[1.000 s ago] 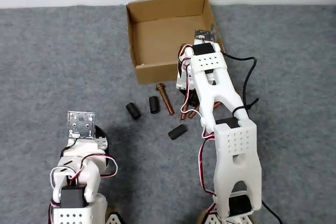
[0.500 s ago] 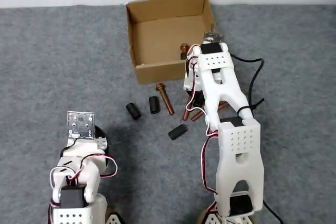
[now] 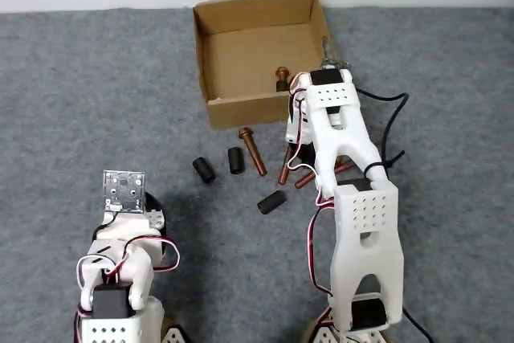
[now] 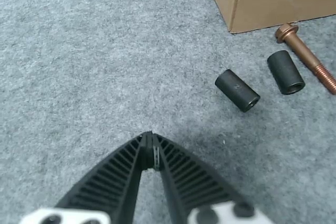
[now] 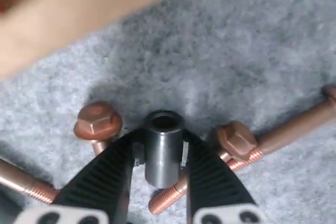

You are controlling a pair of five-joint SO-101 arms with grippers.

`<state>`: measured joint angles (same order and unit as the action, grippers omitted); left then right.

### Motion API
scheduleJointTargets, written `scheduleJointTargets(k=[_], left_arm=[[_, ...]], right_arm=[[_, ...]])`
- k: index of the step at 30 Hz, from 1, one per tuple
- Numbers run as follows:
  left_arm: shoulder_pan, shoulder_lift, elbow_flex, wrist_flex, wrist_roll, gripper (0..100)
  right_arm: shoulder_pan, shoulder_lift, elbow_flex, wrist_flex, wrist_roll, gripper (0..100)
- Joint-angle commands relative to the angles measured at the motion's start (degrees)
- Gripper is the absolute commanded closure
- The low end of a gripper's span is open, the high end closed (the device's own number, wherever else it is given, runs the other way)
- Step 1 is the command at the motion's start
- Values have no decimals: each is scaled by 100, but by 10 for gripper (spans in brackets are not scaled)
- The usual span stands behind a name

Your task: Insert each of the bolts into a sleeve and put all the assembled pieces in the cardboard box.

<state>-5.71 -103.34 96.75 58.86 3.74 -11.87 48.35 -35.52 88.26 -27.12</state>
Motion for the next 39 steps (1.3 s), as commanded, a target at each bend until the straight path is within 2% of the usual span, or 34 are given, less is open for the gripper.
scheduleJointTargets(k=[1,4,11,19,26,28,35,39], left_arm=[[-26,0,-22,44,-62,995],[-26,0,-22,44,-70,995],[-26,0,-22,53,-70,995],[9,9,-22,53,-70,995],[44,9,-22,149,-62,994],[255,0,-22,229,-62,994],[580,-35,-57,44,-273,994],[870,0,-418,264,-431,995]], right_arm=[[-136,-321,-123,48,-70,995],[-136,-752,-123,259,-62,991],[-127,-1991,-97,1446,-53,991],[-189,-4092,800,1455,97,991],[-180,-6132,2831,1367,-132,991],[-145,-6747,3490,1332,-132,991],[585,-9147,6136,198,-26,991],[1051,-10571,7675,-558,484,991]])
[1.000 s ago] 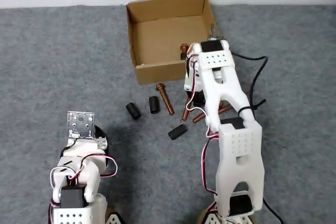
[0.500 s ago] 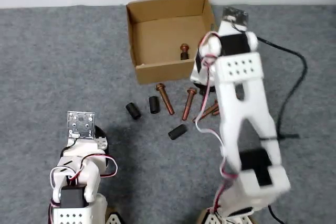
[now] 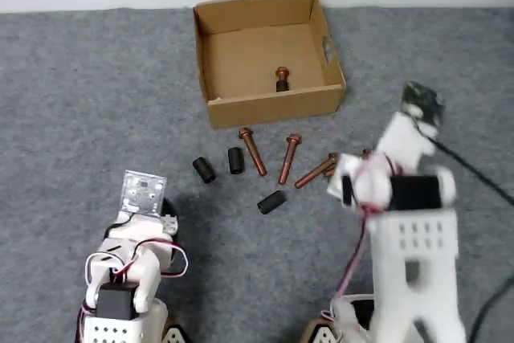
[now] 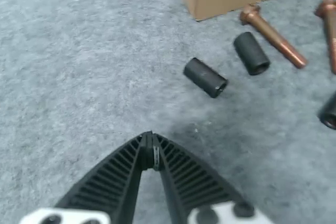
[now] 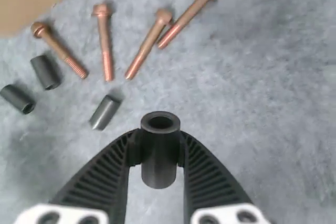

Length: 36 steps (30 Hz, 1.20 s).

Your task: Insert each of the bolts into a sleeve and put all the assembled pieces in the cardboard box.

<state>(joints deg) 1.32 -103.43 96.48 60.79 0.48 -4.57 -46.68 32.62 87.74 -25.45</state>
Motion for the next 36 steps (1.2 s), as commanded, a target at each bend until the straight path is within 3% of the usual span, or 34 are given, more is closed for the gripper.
scheduleJointTargets(k=[1,8,16,25,36], left_arm=[[229,9,-549,176,-105,995],[527,281,-1490,598,-114,995],[1310,3411,-3644,677,378,995],[2532,6910,-5982,545,1029,995],[2611,10198,-8488,440,1160,993]], right_arm=[[426,-1437,1187,-664,404,991],[813,-3662,2804,-1209,668,991],[813,-5244,3631,-1130,659,991],[822,-5420,3701,-831,642,991],[787,-5429,3727,-840,642,991]])
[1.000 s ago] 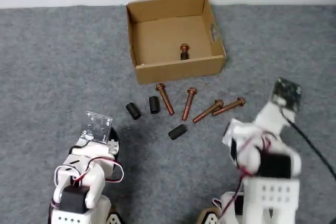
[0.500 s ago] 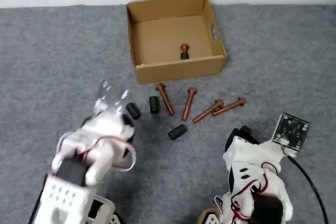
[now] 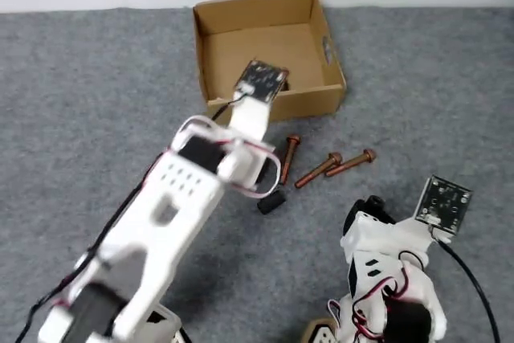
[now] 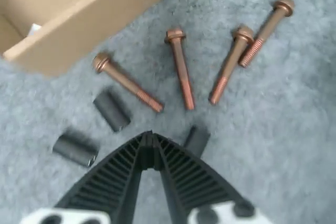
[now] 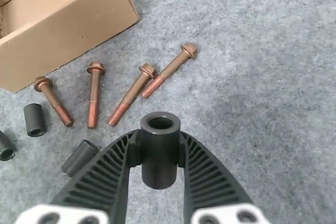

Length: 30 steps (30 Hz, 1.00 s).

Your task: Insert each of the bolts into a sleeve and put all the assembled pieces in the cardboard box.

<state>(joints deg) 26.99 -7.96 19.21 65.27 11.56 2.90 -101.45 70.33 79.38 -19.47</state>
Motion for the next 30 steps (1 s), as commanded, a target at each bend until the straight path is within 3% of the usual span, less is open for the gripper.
scheduleJointTargets(k=[1,8,30], left_arm=[[44,914,-1007,44,53,985],[44,2673,-2818,721,527,860],[176,7516,-8963,2593,536,873]], right_arm=[[40,48,-44,-4,44,991],[31,48,-44,-4,35,991],[-365,66,-44,-4,35,991]])
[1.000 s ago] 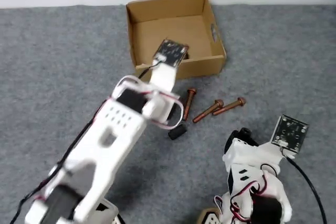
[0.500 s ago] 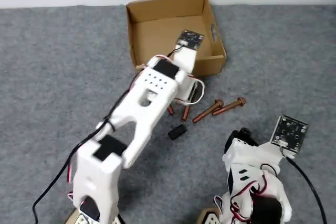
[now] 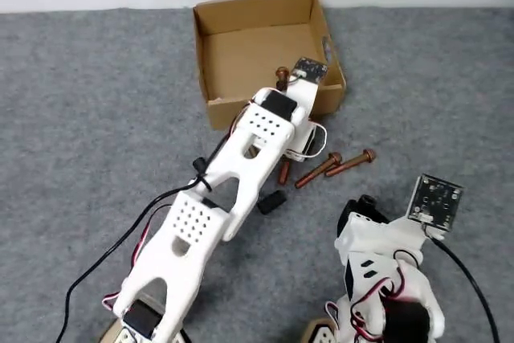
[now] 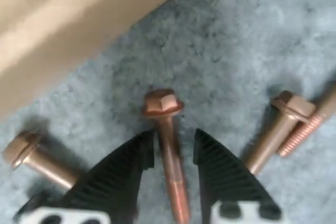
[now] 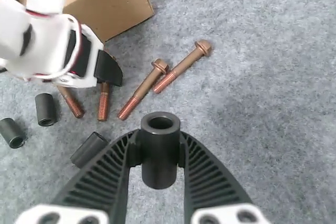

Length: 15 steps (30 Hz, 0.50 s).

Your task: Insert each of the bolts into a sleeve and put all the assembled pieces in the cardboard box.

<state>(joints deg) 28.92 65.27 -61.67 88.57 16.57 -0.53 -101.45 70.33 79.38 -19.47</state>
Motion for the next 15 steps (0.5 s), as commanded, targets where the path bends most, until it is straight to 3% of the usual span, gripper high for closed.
scheduleJointTargets(k=[1,9,15], left_arm=[[-18,334,-1147,352,35,882],[-18,1037,-2387,958,35,997],[88,1037,-2862,1196,35,995]], right_arm=[[-22,66,-44,-4,35,991],[-22,48,-35,-4,26,991],[-22,48,-35,-4,26,991]])
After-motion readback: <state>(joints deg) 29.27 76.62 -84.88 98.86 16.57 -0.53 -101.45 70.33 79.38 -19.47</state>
